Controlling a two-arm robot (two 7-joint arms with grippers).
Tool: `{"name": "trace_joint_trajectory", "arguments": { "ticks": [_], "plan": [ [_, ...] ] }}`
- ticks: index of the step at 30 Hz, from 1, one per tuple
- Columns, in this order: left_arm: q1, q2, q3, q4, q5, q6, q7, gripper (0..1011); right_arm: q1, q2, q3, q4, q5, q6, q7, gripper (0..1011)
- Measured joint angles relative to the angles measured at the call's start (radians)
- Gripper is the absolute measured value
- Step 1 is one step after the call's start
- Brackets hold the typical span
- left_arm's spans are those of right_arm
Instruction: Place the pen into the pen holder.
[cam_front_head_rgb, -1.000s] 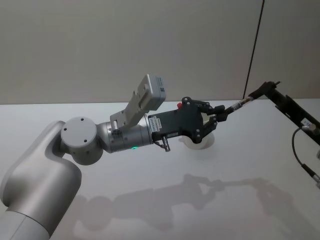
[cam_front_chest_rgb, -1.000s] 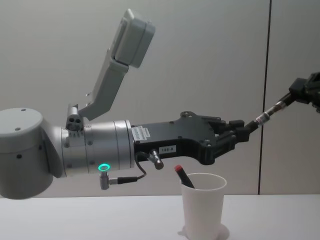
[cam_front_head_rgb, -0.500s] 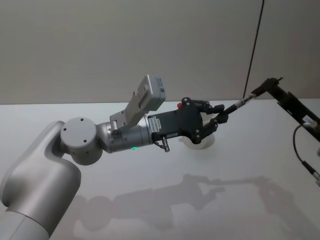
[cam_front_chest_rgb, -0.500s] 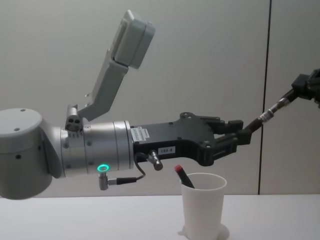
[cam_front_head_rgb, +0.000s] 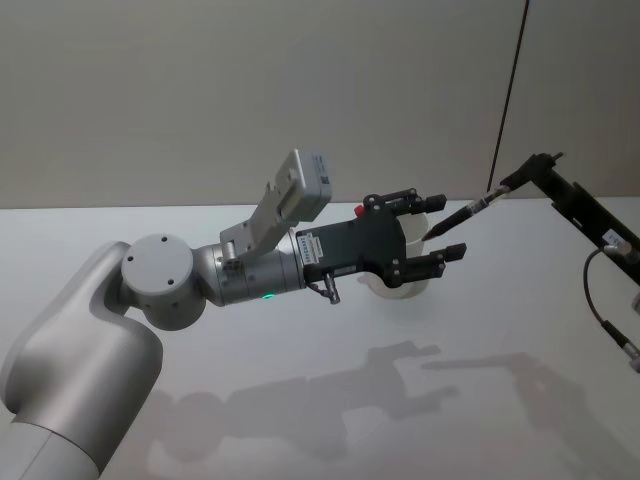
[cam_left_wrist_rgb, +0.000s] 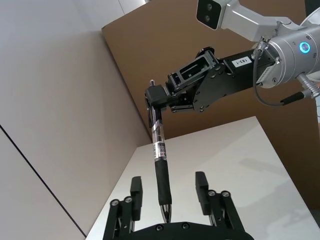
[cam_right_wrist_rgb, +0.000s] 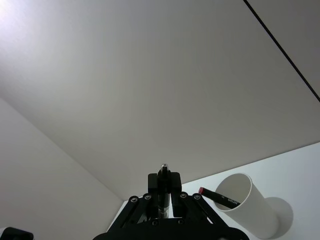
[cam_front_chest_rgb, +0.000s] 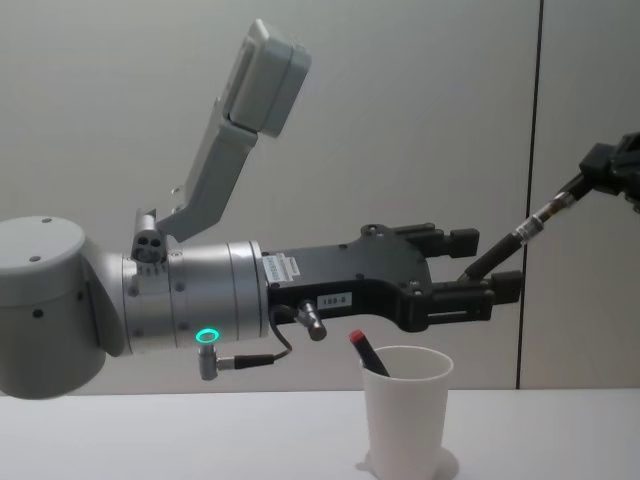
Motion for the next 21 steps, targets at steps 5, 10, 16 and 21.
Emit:
{"name": "trace_joint_trajectory", "arguments": {
  "ticks": [5, 10, 16, 21],
  "plan": [
    [0.0, 0.0, 0.0, 0.0, 0.0, 0.0, 0.0, 816, 0.003, 0.007, -0.005, 0.0, -0.018, -0.012, 0.012, 131],
    [0.0, 0.0, 0.0, 0.0, -0.001, 0.0, 0.0, 948, 0.011, 0.019, -0.009, 0.005, -0.049, -0.03, 0.033, 131],
    [0.0, 0.0, 0.0, 0.0, -0.001, 0.0, 0.0, 1003, 0.028, 0.038, -0.01, 0.023, -0.086, -0.053, 0.067, 131],
    [0.0, 0.0, 0.0, 0.0, -0.001, 0.0, 0.001, 1003, 0.043, 0.052, -0.009, 0.041, -0.111, -0.07, 0.094, 131]
  ]
}}
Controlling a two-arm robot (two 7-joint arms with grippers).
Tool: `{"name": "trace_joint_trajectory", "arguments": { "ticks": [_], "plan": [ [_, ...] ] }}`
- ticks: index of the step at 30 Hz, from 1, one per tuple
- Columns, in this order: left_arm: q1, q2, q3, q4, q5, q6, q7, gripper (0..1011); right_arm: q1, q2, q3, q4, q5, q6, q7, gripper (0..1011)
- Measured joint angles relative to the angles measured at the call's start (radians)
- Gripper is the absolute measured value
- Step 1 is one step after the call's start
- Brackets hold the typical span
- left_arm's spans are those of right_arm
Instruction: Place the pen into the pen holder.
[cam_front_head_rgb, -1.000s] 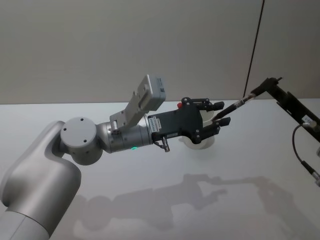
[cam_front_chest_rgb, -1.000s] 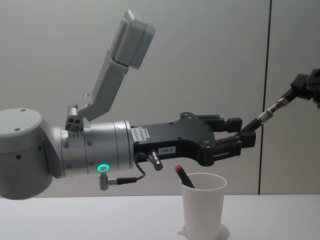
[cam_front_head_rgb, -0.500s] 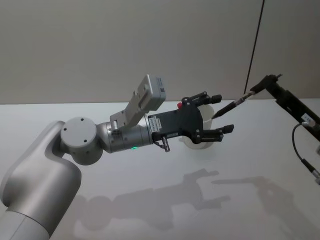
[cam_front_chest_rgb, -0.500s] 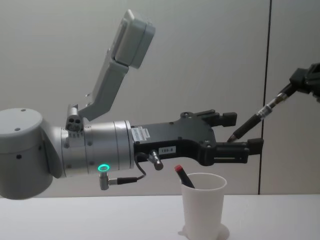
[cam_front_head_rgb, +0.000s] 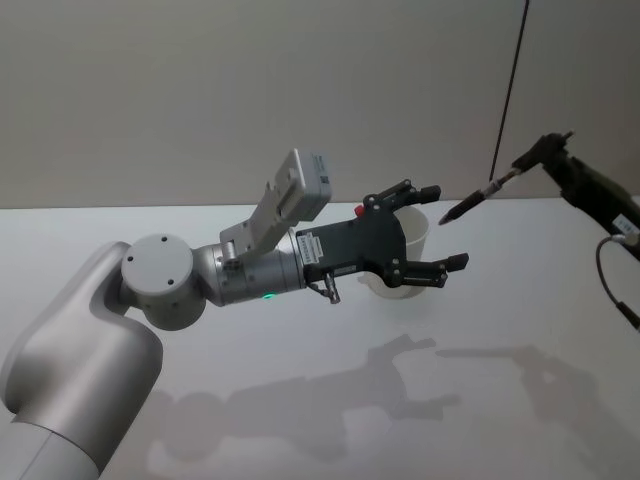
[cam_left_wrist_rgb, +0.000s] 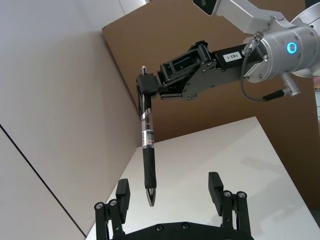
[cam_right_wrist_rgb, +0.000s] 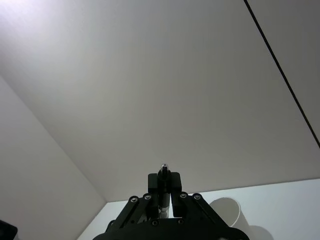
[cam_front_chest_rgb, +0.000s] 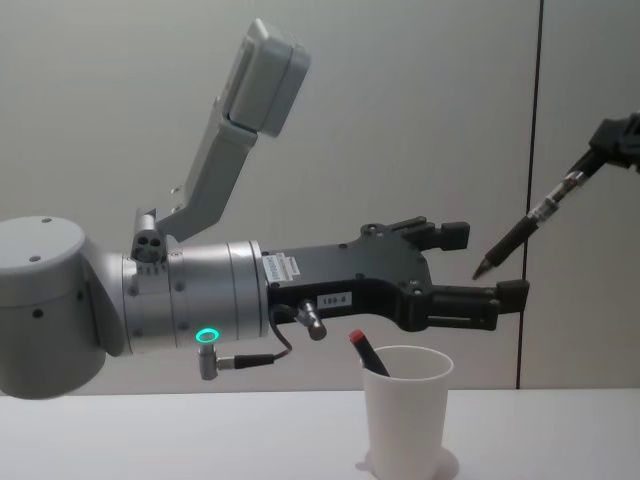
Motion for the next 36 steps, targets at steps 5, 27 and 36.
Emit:
{"name": "trace_joint_trajectory", "arguments": {
  "ticks": [5, 27, 36],
  "plan": [
    [0.0, 0.0, 0.0, 0.0, 0.0, 0.0, 0.0, 1003, 0.02, 0.015, 0.001, 0.026, -0.032, -0.021, 0.038, 131],
    [0.0, 0.0, 0.0, 0.0, 0.0, 0.0, 0.0, 1003, 0.173, 0.044, -0.019, 0.23, -0.156, -0.105, 0.266, 131],
    [0.0, 0.0, 0.0, 0.0, 0.0, 0.0, 0.0, 1003, 0.25, 0.032, -0.039, 0.336, -0.2, -0.133, 0.351, 131]
  ]
}}
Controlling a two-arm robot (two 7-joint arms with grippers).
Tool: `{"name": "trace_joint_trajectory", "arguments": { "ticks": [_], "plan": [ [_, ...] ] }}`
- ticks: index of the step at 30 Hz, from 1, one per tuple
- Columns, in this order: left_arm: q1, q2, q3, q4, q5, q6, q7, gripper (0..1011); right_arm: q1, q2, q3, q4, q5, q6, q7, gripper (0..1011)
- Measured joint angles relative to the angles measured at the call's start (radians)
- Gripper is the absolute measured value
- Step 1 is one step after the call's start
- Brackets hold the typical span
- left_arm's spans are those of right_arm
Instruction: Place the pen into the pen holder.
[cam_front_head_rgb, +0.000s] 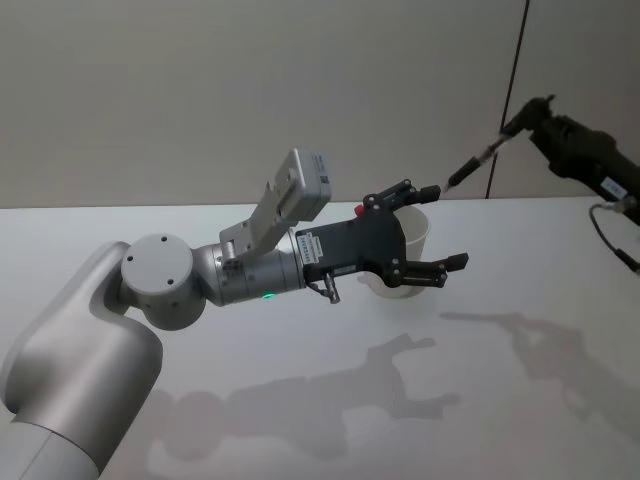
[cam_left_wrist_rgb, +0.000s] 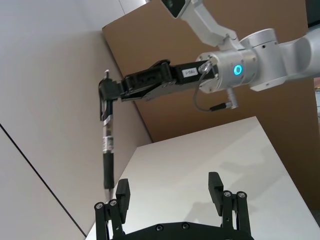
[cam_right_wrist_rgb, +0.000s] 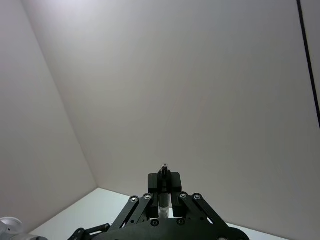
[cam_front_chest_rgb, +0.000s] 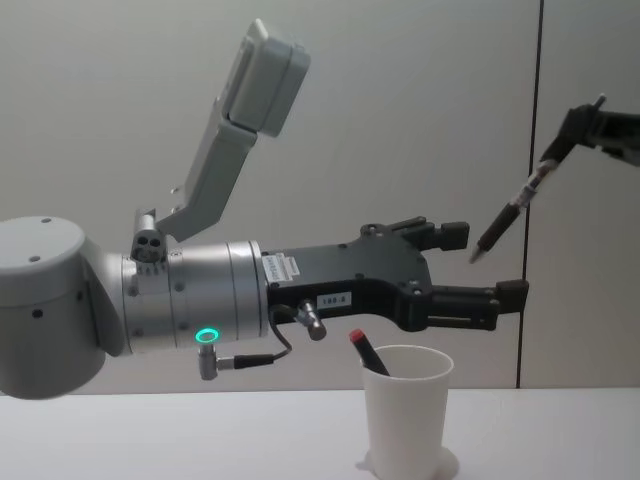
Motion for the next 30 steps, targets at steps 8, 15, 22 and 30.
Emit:
{"name": "trace_joint_trajectory", "arguments": {
  "ticks": [8, 15, 22, 30],
  "plan": [
    [0.0, 0.0, 0.0, 0.0, 0.0, 0.0, 0.0, 1003, 0.082, -0.02, -0.025, 0.118, -0.045, -0.028, 0.075, 131],
    [0.0, 0.0, 0.0, 0.0, 0.0, 0.0, 0.0, 1003, 0.152, -0.038, -0.045, 0.223, -0.085, -0.057, 0.132, 131],
    [0.0, 0.0, 0.0, 0.0, 0.0, 0.0, 0.0, 1003, 0.221, -0.058, -0.066, 0.333, -0.132, -0.095, 0.178, 131],
    [0.0, 0.0, 0.0, 0.0, 0.0, 0.0, 0.0, 1003, 0.301, -0.083, -0.091, 0.465, -0.179, -0.143, 0.216, 131]
  ]
}}
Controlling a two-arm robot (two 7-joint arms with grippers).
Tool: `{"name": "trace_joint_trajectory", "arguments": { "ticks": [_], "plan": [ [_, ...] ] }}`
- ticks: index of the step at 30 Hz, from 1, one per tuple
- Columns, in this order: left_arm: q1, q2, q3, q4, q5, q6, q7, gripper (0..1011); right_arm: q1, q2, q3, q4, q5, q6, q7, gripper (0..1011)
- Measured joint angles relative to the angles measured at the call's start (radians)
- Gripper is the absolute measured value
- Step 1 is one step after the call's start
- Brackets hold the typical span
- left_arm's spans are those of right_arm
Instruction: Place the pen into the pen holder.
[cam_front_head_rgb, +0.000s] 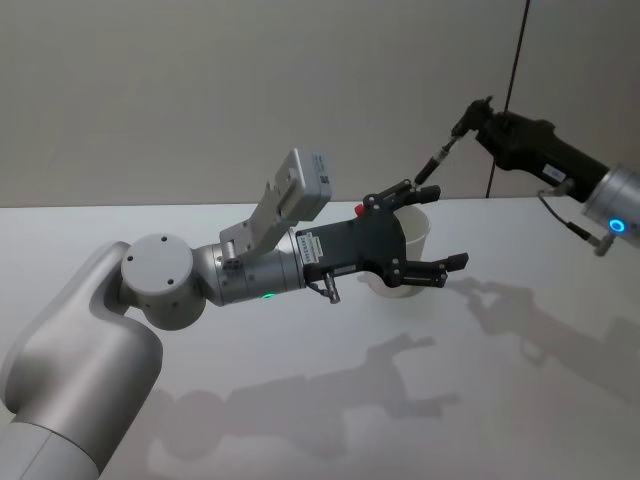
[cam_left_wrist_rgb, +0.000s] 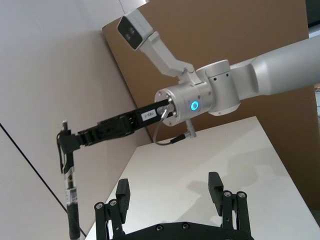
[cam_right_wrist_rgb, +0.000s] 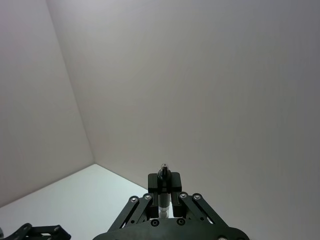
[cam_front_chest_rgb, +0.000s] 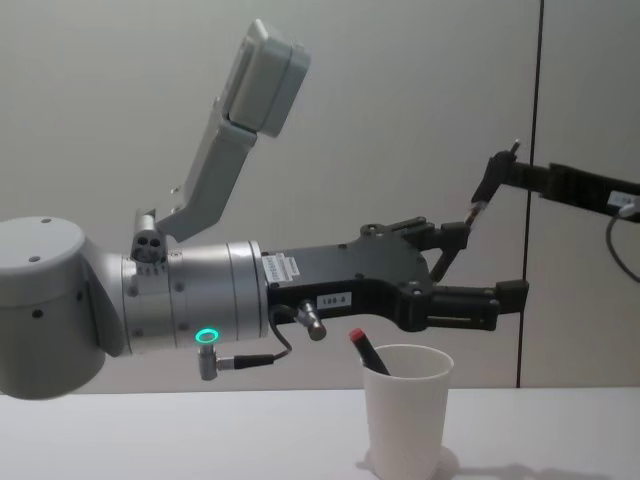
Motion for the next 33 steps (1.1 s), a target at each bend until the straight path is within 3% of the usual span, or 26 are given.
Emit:
{"name": "trace_joint_trajectory", "arguments": {
  "ticks": [13, 33],
  "plan": [
    [0.0, 0.0, 0.0, 0.0, 0.0, 0.0, 0.0, 1003, 0.091, -0.035, -0.038, 0.16, -0.054, -0.051, 0.027, 131],
    [0.0, 0.0, 0.0, 0.0, 0.0, 0.0, 0.0, 1003, 0.184, -0.079, -0.091, 0.344, -0.11, -0.119, 0.032, 131]
  ]
}}
